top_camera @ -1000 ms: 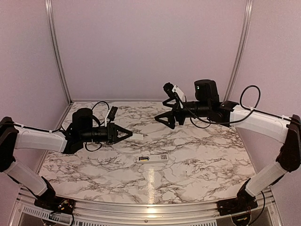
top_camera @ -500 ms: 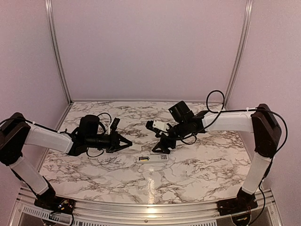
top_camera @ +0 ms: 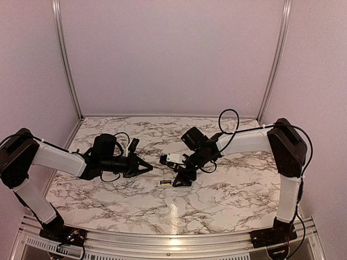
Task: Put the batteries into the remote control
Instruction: Adjust the remote control without the battery cover at the center of the board.
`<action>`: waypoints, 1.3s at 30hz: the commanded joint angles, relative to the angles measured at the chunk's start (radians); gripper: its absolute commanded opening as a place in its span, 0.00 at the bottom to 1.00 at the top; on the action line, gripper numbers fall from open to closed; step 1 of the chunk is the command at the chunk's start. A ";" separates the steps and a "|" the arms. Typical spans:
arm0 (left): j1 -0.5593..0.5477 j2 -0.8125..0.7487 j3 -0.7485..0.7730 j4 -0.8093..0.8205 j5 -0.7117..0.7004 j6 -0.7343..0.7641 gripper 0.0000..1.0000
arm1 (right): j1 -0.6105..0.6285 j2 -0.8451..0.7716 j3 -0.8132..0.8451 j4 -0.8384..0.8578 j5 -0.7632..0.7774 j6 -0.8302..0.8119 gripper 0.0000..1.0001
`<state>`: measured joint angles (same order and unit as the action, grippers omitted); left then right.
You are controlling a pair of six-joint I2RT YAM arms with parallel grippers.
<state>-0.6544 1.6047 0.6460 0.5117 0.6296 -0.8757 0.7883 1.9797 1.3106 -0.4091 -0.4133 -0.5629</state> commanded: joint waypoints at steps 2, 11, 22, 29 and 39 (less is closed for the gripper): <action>0.004 0.034 0.003 0.025 0.023 0.003 0.00 | 0.031 0.032 0.037 -0.067 0.040 -0.018 0.75; 0.004 0.068 -0.002 0.060 0.035 -0.006 0.00 | 0.058 0.030 0.021 -0.088 0.066 0.002 0.58; 0.004 0.132 0.006 0.156 0.088 -0.054 0.00 | 0.077 0.006 -0.018 -0.068 0.121 0.055 0.52; 0.004 0.189 0.025 0.219 0.144 -0.082 0.00 | 0.072 -0.078 -0.050 0.009 0.100 0.085 0.79; 0.004 0.261 0.050 0.295 0.179 -0.112 0.00 | -0.045 -0.178 -0.068 0.138 -0.089 0.211 0.77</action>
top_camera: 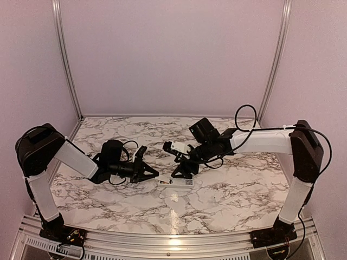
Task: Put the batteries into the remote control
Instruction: Adjust the remote control without the battery cover at the center of the board, then load the battery cover onto the remote control without the battery cover.
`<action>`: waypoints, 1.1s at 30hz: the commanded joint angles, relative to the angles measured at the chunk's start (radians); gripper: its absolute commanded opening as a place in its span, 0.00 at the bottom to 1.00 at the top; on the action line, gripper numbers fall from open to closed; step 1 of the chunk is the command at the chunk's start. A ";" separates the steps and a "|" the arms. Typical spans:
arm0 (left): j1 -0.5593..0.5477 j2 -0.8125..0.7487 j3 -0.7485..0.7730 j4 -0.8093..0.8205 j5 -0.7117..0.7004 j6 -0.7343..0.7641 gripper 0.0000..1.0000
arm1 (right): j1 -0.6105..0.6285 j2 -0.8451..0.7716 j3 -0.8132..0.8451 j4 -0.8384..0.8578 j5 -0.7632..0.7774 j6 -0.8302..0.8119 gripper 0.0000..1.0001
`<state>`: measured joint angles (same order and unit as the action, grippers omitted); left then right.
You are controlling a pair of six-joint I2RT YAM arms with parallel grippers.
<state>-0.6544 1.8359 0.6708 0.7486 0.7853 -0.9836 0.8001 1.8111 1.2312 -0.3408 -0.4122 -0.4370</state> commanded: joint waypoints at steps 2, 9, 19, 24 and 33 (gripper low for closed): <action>0.004 0.039 0.032 0.057 0.021 0.001 0.00 | -0.075 0.006 0.027 0.074 -0.098 0.126 0.76; 0.006 0.090 0.048 0.081 0.026 -0.001 0.00 | -0.082 0.068 0.059 0.071 -0.154 0.182 0.74; 0.030 0.128 0.043 0.118 0.023 -0.014 0.00 | -0.078 0.128 0.072 0.086 -0.160 0.199 0.72; 0.035 0.149 0.043 0.139 0.025 -0.023 0.00 | -0.068 0.149 0.082 0.087 -0.138 0.196 0.73; 0.035 0.178 0.053 0.153 0.035 -0.034 0.00 | -0.047 0.188 0.115 0.075 -0.130 0.185 0.74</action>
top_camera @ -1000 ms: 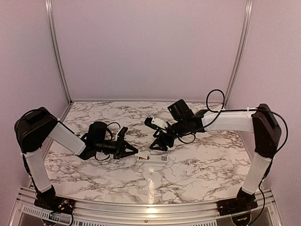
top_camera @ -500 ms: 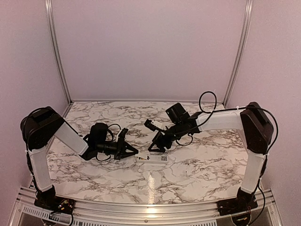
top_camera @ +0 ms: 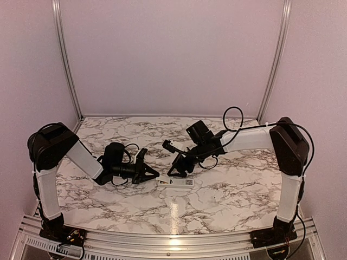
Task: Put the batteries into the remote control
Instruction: Load the battery cover onto the remote control without the battery cover.
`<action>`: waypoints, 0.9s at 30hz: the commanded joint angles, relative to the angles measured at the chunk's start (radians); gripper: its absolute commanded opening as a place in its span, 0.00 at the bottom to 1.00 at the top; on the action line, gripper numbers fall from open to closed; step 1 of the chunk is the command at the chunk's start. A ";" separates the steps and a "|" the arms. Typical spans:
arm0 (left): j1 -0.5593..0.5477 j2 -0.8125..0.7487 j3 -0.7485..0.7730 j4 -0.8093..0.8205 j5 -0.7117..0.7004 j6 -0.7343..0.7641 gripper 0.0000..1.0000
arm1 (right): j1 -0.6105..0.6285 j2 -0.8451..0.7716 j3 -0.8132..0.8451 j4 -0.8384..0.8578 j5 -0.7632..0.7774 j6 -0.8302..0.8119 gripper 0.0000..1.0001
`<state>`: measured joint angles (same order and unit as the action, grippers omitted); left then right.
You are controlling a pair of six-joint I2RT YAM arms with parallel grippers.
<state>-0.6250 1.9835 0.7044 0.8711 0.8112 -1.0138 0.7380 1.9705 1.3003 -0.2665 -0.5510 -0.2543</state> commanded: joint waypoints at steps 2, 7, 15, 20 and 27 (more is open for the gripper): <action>0.005 0.038 0.017 0.031 0.006 -0.003 0.00 | 0.018 0.040 0.052 -0.007 0.017 0.000 0.74; 0.005 0.056 0.019 0.034 0.002 -0.002 0.00 | 0.029 0.058 0.060 -0.010 0.040 -0.002 0.74; 0.011 0.069 0.013 0.018 -0.011 0.007 0.00 | 0.037 0.079 0.068 -0.028 0.054 -0.012 0.70; 0.013 0.072 0.014 0.016 -0.015 0.011 0.00 | 0.044 0.099 0.079 -0.042 0.072 -0.021 0.68; 0.018 0.078 0.012 0.003 -0.018 0.024 0.03 | 0.053 0.121 0.094 -0.062 0.100 -0.028 0.66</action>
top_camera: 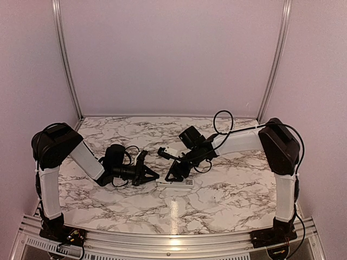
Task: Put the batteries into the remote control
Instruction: Load the battery cover onto the remote control without the battery cover.
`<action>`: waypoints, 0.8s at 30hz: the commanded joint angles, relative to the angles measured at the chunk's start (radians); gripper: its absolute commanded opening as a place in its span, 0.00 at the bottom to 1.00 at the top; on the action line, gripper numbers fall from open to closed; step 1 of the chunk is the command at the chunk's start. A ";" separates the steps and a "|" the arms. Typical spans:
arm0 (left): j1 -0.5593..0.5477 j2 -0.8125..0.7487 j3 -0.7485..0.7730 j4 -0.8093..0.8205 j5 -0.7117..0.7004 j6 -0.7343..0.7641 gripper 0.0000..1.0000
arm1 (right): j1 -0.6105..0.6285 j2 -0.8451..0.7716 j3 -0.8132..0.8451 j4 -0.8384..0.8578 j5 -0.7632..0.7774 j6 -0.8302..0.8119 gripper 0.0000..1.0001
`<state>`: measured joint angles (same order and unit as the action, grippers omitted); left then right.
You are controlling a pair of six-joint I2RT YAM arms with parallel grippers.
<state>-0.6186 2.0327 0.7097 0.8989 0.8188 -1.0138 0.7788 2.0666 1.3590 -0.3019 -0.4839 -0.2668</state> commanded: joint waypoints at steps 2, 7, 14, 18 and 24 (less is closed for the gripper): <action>0.012 0.029 0.005 -0.028 -0.028 0.026 0.05 | 0.012 0.031 0.038 -0.033 0.035 -0.017 0.66; 0.016 0.029 0.004 -0.037 -0.036 0.032 0.15 | 0.016 0.037 0.037 -0.043 0.039 -0.024 0.65; 0.022 0.017 0.002 -0.064 -0.054 0.050 0.25 | 0.021 0.045 0.041 -0.059 0.054 -0.032 0.64; 0.022 -0.015 0.004 -0.138 -0.091 0.101 0.29 | 0.022 0.048 0.043 -0.067 0.063 -0.034 0.63; 0.022 -0.098 0.011 -0.330 -0.189 0.240 0.29 | 0.025 0.053 0.051 -0.091 0.082 -0.044 0.63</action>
<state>-0.6022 2.0010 0.7105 0.7406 0.7162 -0.8978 0.7898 2.0815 1.3830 -0.3325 -0.4534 -0.2897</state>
